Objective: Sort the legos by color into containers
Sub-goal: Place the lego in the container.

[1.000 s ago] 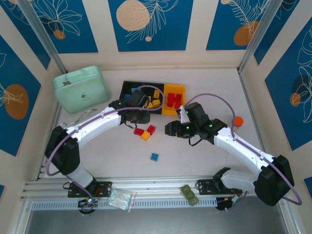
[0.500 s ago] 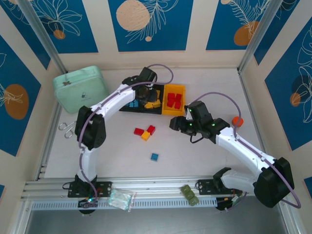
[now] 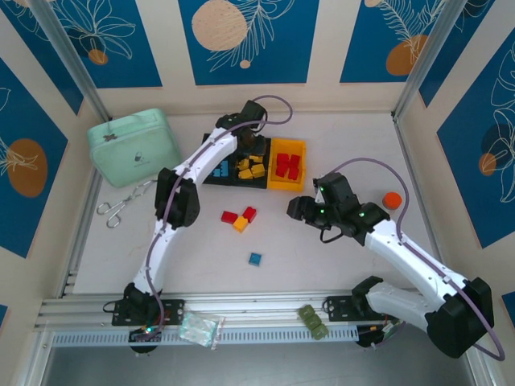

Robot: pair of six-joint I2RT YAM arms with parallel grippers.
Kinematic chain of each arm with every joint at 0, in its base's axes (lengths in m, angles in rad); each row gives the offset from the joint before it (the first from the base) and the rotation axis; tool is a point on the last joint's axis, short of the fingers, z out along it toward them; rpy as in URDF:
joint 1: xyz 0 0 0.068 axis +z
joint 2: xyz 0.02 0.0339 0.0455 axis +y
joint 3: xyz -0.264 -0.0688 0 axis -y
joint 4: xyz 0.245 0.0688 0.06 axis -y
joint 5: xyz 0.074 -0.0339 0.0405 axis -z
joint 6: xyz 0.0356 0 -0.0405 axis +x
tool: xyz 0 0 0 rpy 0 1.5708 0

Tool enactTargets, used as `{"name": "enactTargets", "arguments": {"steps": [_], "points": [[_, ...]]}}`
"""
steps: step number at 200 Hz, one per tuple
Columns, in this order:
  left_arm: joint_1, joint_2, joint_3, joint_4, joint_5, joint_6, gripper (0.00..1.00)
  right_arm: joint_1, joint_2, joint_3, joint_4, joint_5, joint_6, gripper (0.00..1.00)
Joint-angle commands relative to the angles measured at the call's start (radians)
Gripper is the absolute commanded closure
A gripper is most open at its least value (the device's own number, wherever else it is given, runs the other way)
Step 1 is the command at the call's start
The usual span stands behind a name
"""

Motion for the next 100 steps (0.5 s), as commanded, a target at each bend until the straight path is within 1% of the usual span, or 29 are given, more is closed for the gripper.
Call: {"name": "enactTargets", "arguments": {"steps": [1, 32, 43, 78, 100], "points": [[0.015, 0.049, 0.086, -0.064, -0.048, 0.033, 0.64, -0.005, -0.030, -0.016, -0.035, 0.018, 0.022, 0.43], [0.023, 0.075, 0.102, -0.058, -0.058, 0.037, 0.62, -0.006, -0.055, -0.019, -0.050, 0.033, 0.025, 0.43], [0.023, 0.077, 0.101, -0.052, -0.059, 0.044, 0.60, -0.007, -0.059, -0.017, -0.052, 0.033, 0.024, 0.43], [0.023, 0.066, 0.104, -0.047, -0.064, 0.048, 0.46, -0.009, -0.048, -0.006, -0.050, 0.029, 0.023, 0.43], [0.023, 0.039, 0.105, -0.055, -0.051, 0.044, 0.45, -0.008, -0.034, -0.001, -0.042, 0.024, 0.021, 0.43]]}}
